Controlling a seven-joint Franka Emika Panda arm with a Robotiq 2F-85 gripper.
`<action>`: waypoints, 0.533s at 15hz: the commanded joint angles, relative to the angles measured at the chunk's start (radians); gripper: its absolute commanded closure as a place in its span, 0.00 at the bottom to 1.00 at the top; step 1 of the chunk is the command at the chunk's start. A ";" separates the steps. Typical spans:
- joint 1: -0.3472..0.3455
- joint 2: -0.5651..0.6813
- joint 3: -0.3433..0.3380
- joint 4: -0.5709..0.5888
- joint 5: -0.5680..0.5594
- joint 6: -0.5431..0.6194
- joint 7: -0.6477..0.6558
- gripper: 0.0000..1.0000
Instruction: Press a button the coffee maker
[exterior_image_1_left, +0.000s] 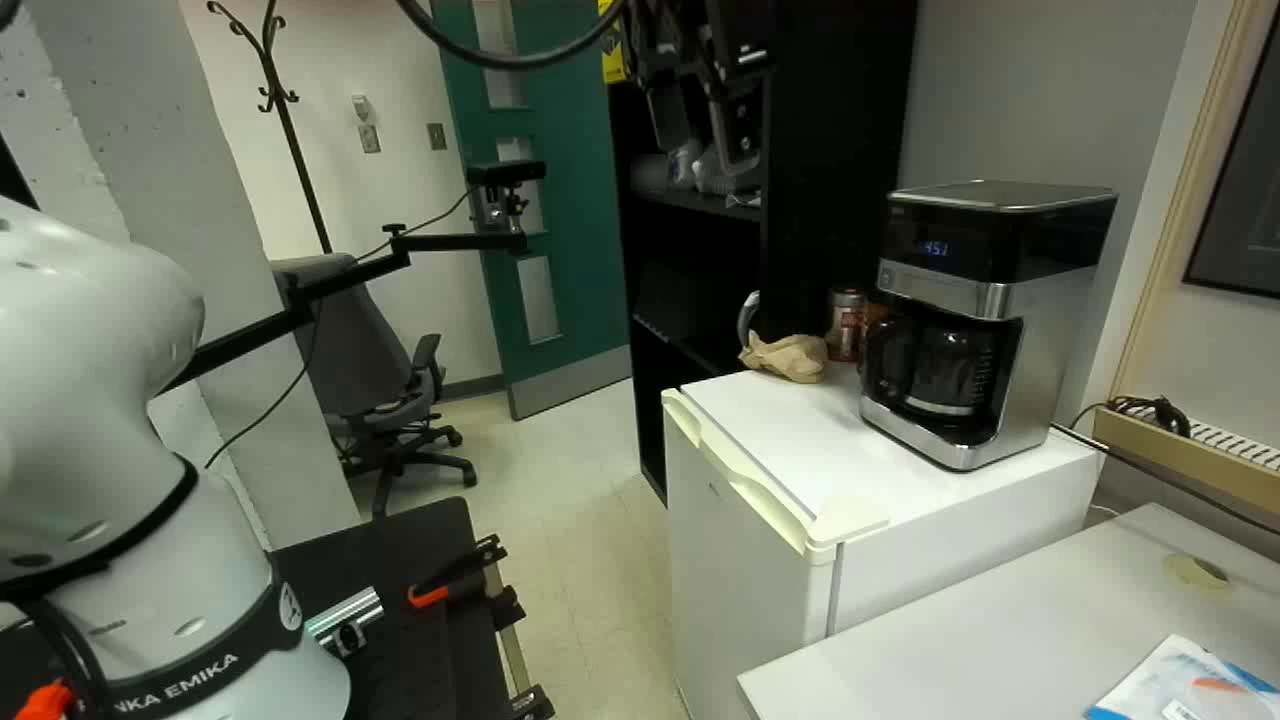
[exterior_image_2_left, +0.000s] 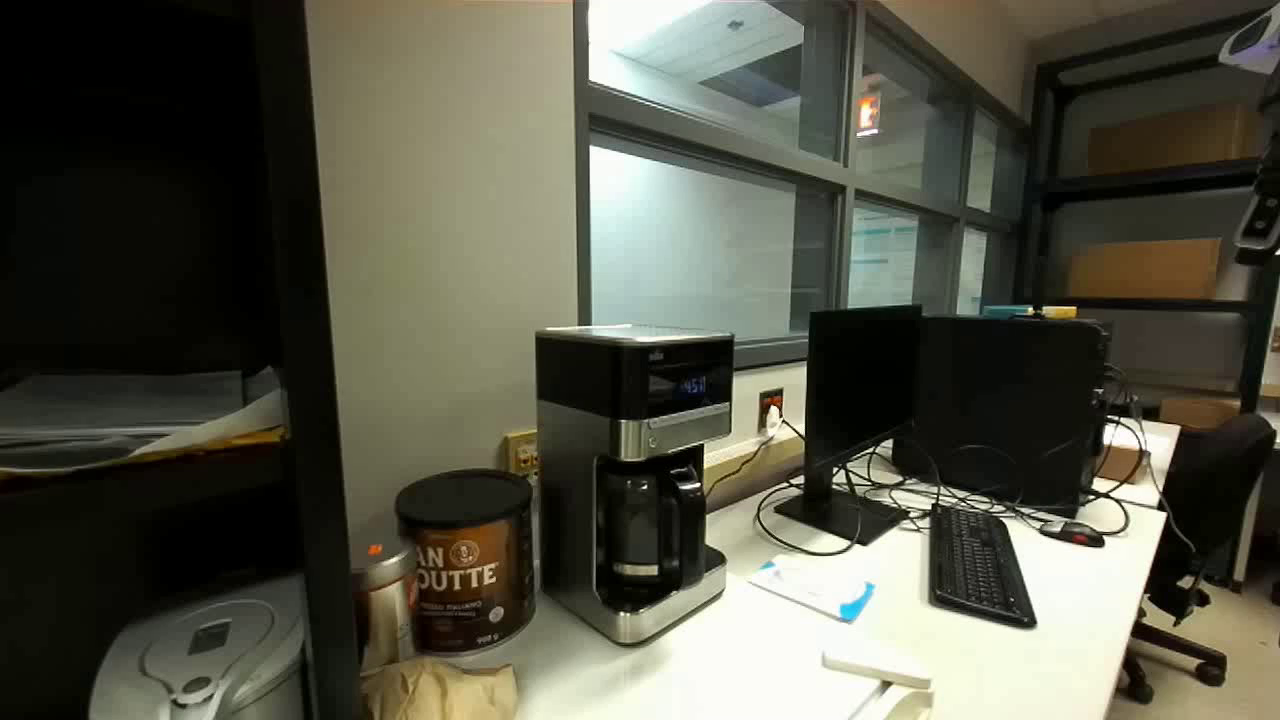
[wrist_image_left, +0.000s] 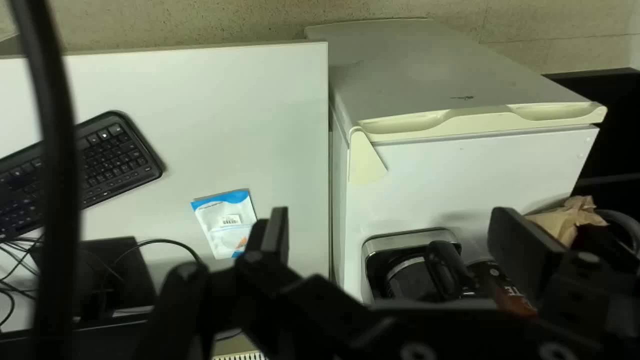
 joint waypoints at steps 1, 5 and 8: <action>-0.014 0.002 0.010 0.002 0.009 -0.002 -0.008 0.00; -0.014 0.002 0.010 0.002 0.009 -0.002 -0.008 0.00; -0.006 0.024 0.013 0.007 0.011 0.011 -0.010 0.00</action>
